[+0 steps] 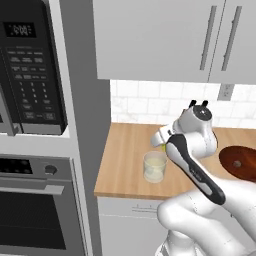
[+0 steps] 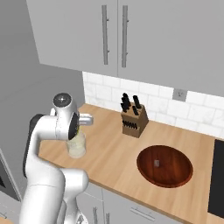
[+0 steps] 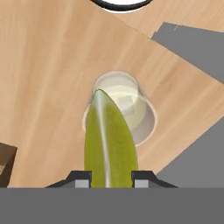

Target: Grab a lemon wedge from the fridge and one ice cube from the ice bowl, and put them in the glass of lemonade.

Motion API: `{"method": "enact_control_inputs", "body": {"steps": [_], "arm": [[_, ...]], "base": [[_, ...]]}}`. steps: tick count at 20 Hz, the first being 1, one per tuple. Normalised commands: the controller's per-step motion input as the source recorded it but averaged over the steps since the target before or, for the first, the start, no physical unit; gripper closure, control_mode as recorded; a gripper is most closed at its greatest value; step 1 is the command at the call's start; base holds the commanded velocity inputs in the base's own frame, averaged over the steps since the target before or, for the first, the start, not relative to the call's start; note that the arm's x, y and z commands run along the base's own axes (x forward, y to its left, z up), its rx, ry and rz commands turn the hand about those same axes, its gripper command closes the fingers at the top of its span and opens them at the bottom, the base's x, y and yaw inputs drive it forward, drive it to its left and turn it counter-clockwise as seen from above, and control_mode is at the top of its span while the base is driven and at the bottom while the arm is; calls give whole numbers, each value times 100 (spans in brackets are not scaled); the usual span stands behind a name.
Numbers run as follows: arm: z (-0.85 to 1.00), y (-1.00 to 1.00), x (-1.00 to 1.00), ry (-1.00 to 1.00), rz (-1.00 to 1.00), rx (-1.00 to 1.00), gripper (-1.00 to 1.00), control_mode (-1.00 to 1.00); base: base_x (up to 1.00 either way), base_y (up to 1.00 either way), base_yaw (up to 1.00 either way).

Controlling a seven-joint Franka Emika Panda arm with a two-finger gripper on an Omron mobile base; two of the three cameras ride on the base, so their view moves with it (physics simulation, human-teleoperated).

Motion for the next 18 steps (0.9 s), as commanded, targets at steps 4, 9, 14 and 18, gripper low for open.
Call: {"method": "enact_control_inputs", "body": {"steps": [4,9,14,18], "arm": [[-52,35,47,0,0,0,100,-100],[-44,26,45,0,0,0,100,-100],[-27,5,27,0,0,0,100,-100],[-20,0,23,0,0,0,100,-100]], "base": [[0,0,0],[0,0,0],[0,0,0],[0,0,0]]}}
